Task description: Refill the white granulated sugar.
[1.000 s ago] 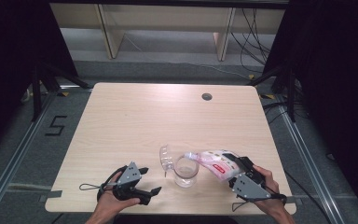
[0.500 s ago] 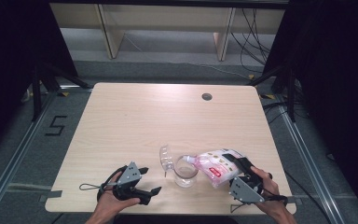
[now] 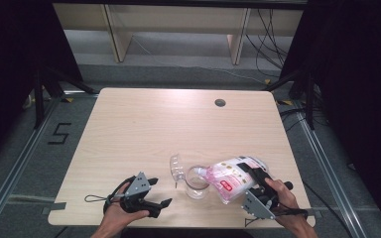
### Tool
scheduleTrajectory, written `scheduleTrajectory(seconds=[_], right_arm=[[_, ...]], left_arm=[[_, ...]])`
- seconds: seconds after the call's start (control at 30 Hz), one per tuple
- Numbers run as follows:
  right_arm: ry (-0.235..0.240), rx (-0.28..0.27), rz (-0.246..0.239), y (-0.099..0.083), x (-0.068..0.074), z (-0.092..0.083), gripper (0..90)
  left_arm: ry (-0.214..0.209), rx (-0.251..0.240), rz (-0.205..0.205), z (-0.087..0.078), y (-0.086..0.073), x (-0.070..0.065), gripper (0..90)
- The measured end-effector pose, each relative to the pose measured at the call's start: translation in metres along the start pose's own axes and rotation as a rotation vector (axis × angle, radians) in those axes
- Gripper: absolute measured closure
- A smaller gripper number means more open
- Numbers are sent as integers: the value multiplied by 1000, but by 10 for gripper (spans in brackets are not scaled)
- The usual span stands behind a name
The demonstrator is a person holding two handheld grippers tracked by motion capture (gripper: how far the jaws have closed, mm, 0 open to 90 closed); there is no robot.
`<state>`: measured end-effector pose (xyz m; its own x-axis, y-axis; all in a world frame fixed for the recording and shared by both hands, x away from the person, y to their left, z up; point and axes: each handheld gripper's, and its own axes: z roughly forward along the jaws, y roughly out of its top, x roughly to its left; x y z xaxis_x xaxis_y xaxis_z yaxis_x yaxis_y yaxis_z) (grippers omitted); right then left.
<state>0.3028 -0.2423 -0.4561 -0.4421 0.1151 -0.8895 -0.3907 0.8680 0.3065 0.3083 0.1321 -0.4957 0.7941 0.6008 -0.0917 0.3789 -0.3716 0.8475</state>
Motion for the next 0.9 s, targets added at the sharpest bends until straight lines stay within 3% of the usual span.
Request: scheduleTrajectory(seconds=[0.03,0.07,0.13,0.17,0.23,0.27,0.3,0.33,0.37,0.4,0.43,0.47,0.57,0.63,0.67,0.77,0.8,0.9], right_arm=[[0,0,0,0,0,0,500],[-1,6,-65,2,-3,0,500],[0,6,-72,2,-3,0,501],[0,16,-33,2,1,0,501],[2,25,-27,2,2,0,501],[-4,15,-87,3,-1,1,501],[-9,23,-111,3,-2,1,502],[-9,23,-111,3,-2,1,502],[-7,28,-61,2,2,1,502],[-8,36,-68,3,2,0,502],[-10,20,-123,4,-2,1,503],[-27,51,-125,4,1,0,503],[-24,51,-141,5,-1,0,503],[-16,54,-114,5,1,0,504],[-26,51,-189,7,-4,0,504],[-26,55,-189,7,-3,1,504],[-27,69,-160,6,0,1,504],[-24,66,-202,8,-3,2,505]], left_arm=[[0,0,0,0,0,0,167],[1,-1,0,0,0,0,166],[1,-2,0,0,0,0,166],[-3,-2,0,0,0,0,166],[-1,-3,-2,0,0,0,166],[1,-4,-4,0,0,0,166],[0,-5,-5,0,0,0,166],[0,-5,-5,0,0,0,166],[-1,-4,-3,0,0,0,166],[0,-3,-5,0,0,0,166],[2,-3,-4,0,0,0,166],[5,2,4,0,0,0,166],[3,-1,0,0,0,0,166],[1,-2,-3,0,0,0,166],[3,-5,-4,0,0,0,166],[2,-3,-4,0,0,0,166],[2,-4,-3,0,0,0,166],[2,-4,-4,0,0,0,166]])
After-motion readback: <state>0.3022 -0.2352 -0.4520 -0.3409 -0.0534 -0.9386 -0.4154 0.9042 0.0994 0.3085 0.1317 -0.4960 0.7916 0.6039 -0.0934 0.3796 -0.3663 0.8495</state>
